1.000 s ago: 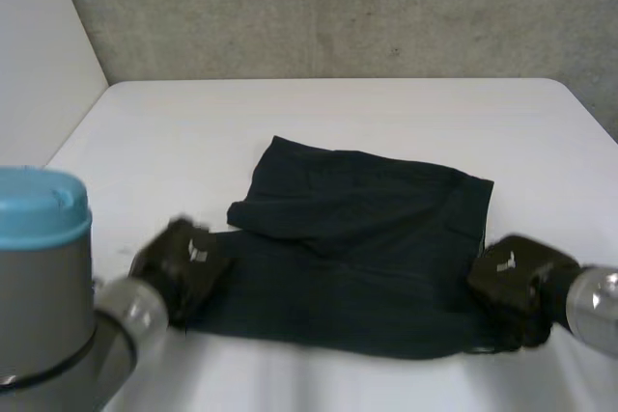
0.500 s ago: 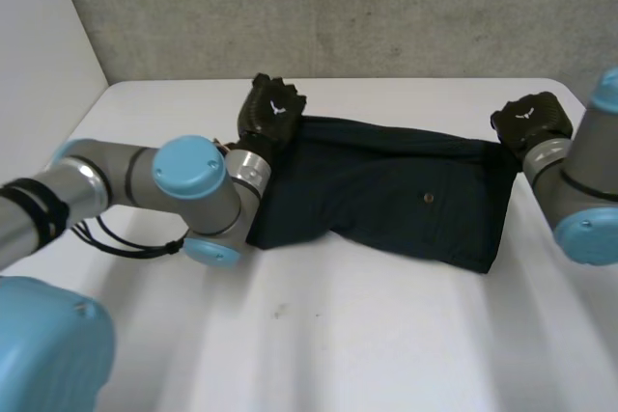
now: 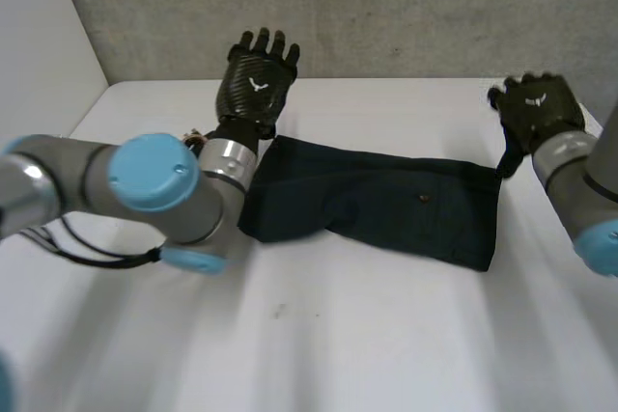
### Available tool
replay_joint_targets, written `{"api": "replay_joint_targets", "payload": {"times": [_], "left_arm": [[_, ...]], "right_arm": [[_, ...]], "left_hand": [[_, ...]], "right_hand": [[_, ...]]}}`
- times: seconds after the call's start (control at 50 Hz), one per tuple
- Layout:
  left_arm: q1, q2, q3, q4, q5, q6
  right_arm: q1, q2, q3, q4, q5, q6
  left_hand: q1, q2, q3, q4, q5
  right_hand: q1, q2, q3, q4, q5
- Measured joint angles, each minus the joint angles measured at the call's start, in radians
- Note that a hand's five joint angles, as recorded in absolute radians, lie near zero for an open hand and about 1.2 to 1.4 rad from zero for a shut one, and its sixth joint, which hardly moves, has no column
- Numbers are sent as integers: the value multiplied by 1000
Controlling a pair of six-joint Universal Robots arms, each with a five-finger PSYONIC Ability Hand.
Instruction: Fold the shorts.
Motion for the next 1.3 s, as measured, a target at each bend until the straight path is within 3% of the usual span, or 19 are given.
{"api": "replay_joint_targets", "payload": {"times": [0.12, 0.16, 0.18, 0.26, 0.36, 0.42, 0.56, 0.66, 0.74, 0.78, 0.8, 0.86, 0.94, 0.96, 1.12, 1.18, 1.22, 1.26, 1.3], "left_arm": [[2, 159, -168, -141, 3, -203], [3, 167, -176, -158, 3, -220], [4, 194, -202, -253, 3, -299], [5, 205, -213, -380, 1, -375], [6, 203, -218, -458, 1, -404], [9, 200, -225, -471, 1, -404], [13, 205, -233, -461, 0, -397], [15, 226, -238, -458, -3, -396], [30, 266, -251, -458, -3, -396], [31, 270, -253, -458, -2, -396], [40, 290, -262, -458, -2, -396], [47, 307, -270, -458, -2, -397], [50, 316, -275, -458, -3, -397], [53, 322, -277, -458, -5, -398], [62, 333, -273, -456, -23, -399], [72, 337, -260, -454, -37, -399], [78, 338, -251, -453, -40, -399], [83, 338, -240, -452, -42, -399], [90, 338, -219, -448, -43, -400]], "right_arm": [[-3, -43, 111, 160, -82, 115], [-4, -42, 119, 165, -88, 122], [-5, -31, 155, 163, -113, 144], [-4, 16, 198, 98, -130, 154], [-1, 82, 214, 5, -122, 148], [0, 129, 207, -53, -100, 130], [-12, 126, 198, -94, -42, 66], [-26, 46, 207, -107, -22, -38], [-28, -23, 188, -109, -15, -272], [-28, -28, 185, -109, -15, -298], [-12, -40, 162, -109, -19, -425], [51, -35, 111, -111, -42, -600], [131, -8, 62, -109, -88, -705], [215, 31, 15, -103, -154, -768], [377, 165, -90, -72, -373, -811], [404, 230, -142, -43, -441, -764], [404, 243, -156, -35, -450, -720], [401, 250, -166, -28, -454, -660], [391, 245, -176, -24, -455, -518]], "left_hand": [[25, 25, 13, 18, 2], [25, 26, 13, 19, 2], [25, 26, 13, 21, 2], [25, 26, 13, 21, 2], [25, 26, 13, 21, 2], [25, 26, 13, 21, 2], [25, 26, 13, 21, 2], [25, 26, 13, 21, 2], [25, 25, 13, 21, 2], [25, 25, 13, 21, 2], [24, 25, 13, 20, 2], [22, 24, 12, 20, 0], [22, 24, 11, 19, 0], [22, 24, 11, 19, 0], [22, 24, 11, 19, -2], [22, 24, 11, 19, -2], [22, 24, 11, 19, -2], [22, 24, 11, 19, -2], [22, 24, 11, 19, -2]], "right_hand": [[0, 2, 4, 0, 0], [0, 2, 4, 0, 0], [8, 21, 33, 11, 10], [86, 114, 134, 109, 96], [208, 242, 260, 238, 214], [607, 802, 808, 786, 729], [702, 925, 935, 957, 813], [732, 939, 935, 957, 865], [764, 939, 940, 959, 890], [764, 939, 940, 959, 890], [764, 939, 947, 959, 890], [764, 945, 957, 959, 890], [769, 953, 963, 959, 891], [769, 953, 971, 959, 900], [769, 953, 978, 958, 906], [557, 661, 676, 671, 665], [557, 661, 676, 671, 665], [233, 276, 298, 278, 267], [93, 116, 118, 102, 85]]}}
